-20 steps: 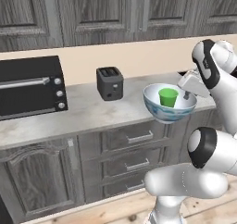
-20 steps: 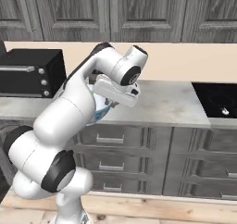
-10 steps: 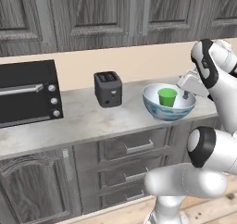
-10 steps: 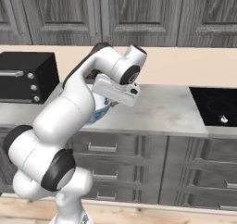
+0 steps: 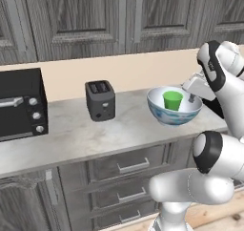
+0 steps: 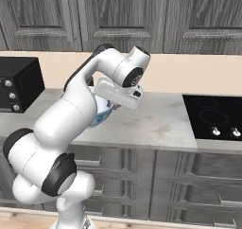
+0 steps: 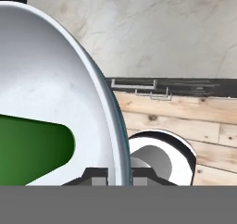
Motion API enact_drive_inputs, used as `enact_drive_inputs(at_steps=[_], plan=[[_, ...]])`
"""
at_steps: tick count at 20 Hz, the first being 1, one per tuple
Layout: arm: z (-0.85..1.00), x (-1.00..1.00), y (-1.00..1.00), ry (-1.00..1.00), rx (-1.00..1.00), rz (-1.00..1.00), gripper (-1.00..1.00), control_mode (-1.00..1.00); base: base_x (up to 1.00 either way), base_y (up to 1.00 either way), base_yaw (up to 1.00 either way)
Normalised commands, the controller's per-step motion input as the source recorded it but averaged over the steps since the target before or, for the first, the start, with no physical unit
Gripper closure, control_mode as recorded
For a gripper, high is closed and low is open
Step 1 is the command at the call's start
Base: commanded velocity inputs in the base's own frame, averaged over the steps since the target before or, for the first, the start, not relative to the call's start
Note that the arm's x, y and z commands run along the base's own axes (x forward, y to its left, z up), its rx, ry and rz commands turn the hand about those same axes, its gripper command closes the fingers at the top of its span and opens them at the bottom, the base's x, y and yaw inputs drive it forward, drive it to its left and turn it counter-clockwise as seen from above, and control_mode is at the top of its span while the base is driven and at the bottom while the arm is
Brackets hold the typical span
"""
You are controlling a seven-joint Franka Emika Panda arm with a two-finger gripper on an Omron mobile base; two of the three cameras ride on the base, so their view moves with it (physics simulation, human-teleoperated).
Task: Place the cup inside the bowl on the dining table and move the bowl to any counter.
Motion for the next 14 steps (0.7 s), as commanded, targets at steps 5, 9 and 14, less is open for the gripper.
enact_drive_inputs(at_steps=[5, 9, 14], plan=[[0.00, 0.00, 0.00, 0.00, 0.00, 0.00, 1.00, 1.00, 0.06, -0.10, 0.02], [0.00, 0.00, 0.00, 0.00, 0.00, 0.00, 1.00, 1.00, 0.00, 0.00, 0.00], [0.00, 0.00, 0.00, 0.00, 0.00, 0.00, 1.00, 1.00, 0.00, 0.00, 0.00]])
